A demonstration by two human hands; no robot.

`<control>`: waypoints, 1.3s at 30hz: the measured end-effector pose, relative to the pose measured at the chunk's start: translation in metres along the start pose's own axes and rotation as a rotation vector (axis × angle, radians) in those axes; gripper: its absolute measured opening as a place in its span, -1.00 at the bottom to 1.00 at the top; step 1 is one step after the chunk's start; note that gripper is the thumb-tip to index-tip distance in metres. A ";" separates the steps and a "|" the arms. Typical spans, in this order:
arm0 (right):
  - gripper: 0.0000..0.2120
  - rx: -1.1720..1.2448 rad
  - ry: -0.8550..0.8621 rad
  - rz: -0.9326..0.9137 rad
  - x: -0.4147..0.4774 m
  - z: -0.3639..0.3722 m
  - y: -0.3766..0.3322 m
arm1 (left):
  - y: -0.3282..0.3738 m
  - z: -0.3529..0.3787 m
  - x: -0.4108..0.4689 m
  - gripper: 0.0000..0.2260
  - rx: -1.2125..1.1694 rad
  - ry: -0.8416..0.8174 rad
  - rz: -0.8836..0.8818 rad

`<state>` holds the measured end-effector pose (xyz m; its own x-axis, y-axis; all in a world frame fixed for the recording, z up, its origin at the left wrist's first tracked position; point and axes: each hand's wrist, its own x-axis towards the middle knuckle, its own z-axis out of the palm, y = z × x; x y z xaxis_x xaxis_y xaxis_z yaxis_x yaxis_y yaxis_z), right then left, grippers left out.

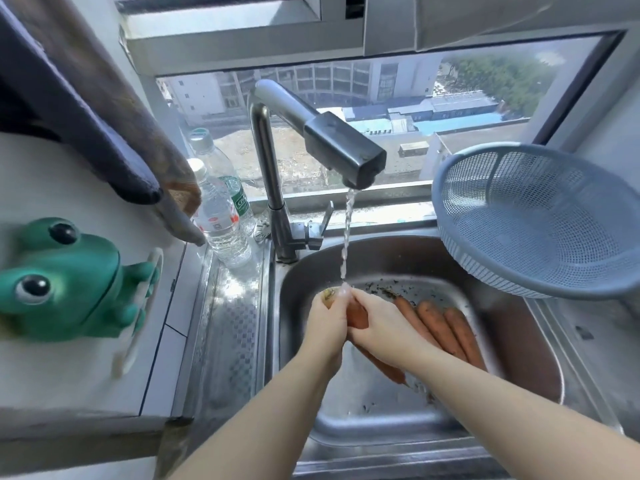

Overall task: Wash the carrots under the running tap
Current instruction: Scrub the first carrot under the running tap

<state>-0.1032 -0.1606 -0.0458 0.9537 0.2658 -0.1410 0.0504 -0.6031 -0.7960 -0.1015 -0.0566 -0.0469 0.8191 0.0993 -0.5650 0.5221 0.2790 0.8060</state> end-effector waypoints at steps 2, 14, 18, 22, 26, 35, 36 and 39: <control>-0.43 -0.034 -0.015 0.040 -0.003 -0.002 0.004 | 0.002 0.003 0.005 -0.80 -0.061 0.029 -0.044; -0.87 0.415 -0.525 0.592 -0.024 -0.021 -0.004 | 0.004 -0.005 0.019 -0.79 -0.401 0.006 -0.292; -0.87 0.605 -0.643 0.696 -0.020 -0.026 0.001 | -0.005 -0.009 0.017 -0.82 -0.527 -0.072 -0.310; -0.92 -0.040 -0.476 0.554 -0.018 -0.015 -0.002 | -0.007 -0.006 0.020 -0.86 -0.312 0.041 -0.314; -0.78 -0.640 -0.306 0.305 -0.017 -0.005 -0.011 | -0.010 -0.002 0.024 -0.87 -0.198 0.227 -0.302; -0.88 -0.472 -0.465 0.361 -0.006 -0.004 -0.007 | -0.015 -0.014 0.028 -0.80 -0.131 0.346 -0.289; -0.89 -0.312 -0.514 0.442 -0.006 -0.007 -0.007 | -0.013 -0.015 0.029 -0.80 -0.186 0.331 -0.292; -0.88 0.184 -0.653 0.651 -0.005 -0.018 -0.007 | -0.011 -0.014 0.031 -0.83 -0.439 0.208 -0.314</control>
<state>-0.1028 -0.1718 -0.0289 0.4196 0.3208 -0.8491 -0.5352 -0.6681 -0.5169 -0.0855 -0.0430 -0.0755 0.5537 0.1215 -0.8238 0.5482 0.6914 0.4705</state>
